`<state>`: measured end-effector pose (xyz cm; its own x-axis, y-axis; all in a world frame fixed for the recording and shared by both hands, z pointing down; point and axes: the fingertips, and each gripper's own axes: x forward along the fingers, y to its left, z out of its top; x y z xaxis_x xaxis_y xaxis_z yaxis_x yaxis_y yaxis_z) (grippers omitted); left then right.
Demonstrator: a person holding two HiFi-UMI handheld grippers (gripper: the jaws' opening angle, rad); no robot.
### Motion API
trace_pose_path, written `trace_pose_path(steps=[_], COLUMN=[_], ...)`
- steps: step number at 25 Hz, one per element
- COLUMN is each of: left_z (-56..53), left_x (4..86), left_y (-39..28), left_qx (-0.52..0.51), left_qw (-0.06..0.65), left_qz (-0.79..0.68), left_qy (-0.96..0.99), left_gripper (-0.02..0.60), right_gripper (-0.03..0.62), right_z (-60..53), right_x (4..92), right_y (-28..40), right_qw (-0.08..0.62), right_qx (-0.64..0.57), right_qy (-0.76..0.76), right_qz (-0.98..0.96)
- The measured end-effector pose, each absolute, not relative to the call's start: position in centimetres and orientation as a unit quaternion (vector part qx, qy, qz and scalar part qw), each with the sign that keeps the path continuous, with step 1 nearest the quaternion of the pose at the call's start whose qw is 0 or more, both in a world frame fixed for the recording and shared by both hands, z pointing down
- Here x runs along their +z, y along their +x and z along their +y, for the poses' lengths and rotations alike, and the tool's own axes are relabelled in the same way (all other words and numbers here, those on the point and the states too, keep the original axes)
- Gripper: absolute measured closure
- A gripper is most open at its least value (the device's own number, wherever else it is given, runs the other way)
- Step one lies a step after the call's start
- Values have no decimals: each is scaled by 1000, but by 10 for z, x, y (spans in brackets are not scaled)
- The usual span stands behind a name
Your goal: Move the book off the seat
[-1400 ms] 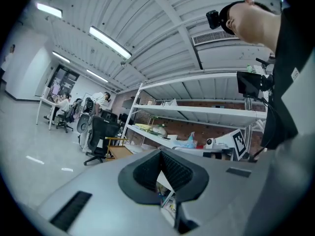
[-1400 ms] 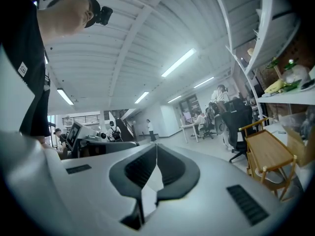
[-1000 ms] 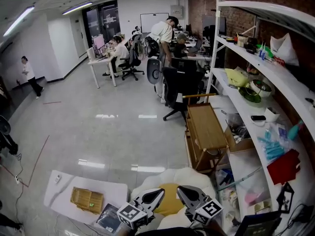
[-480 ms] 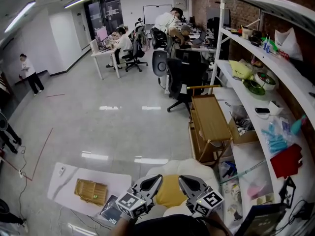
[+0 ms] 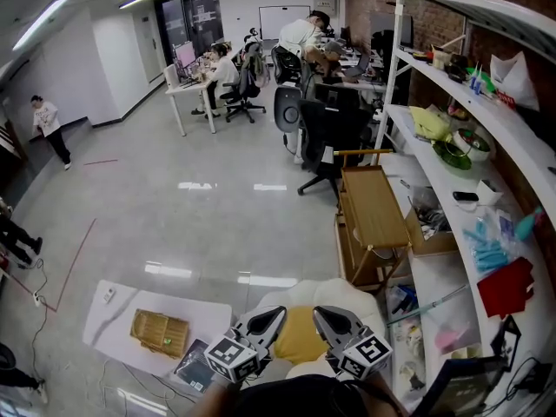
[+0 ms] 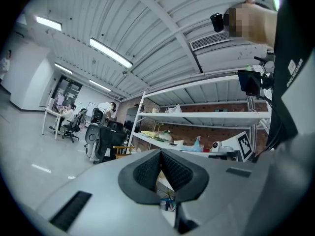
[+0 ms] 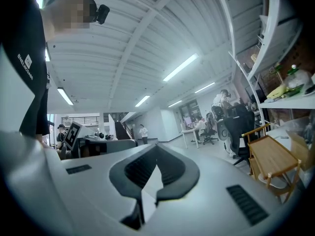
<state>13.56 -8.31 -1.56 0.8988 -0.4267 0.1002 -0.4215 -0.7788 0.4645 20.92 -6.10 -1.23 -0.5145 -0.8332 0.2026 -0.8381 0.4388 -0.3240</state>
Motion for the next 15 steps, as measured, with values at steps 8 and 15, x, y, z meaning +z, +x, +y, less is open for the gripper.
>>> trace_pose_path(steps=[8, 15], left_z=[-83, -76], left_x=[-19, -18], left_y=[135, 131], left_qx=[-3, 1], left_qw=[241, 244], left_qz=[-227, -230], left_qy=[944, 942], left_gripper=[575, 575], right_gripper=[579, 579], right_z=[-62, -58], right_x=[-14, -15], right_y=[214, 212], right_qw=[7, 9], right_qx=[193, 197], right_qy=[497, 495], right_qz=[-846, -846])
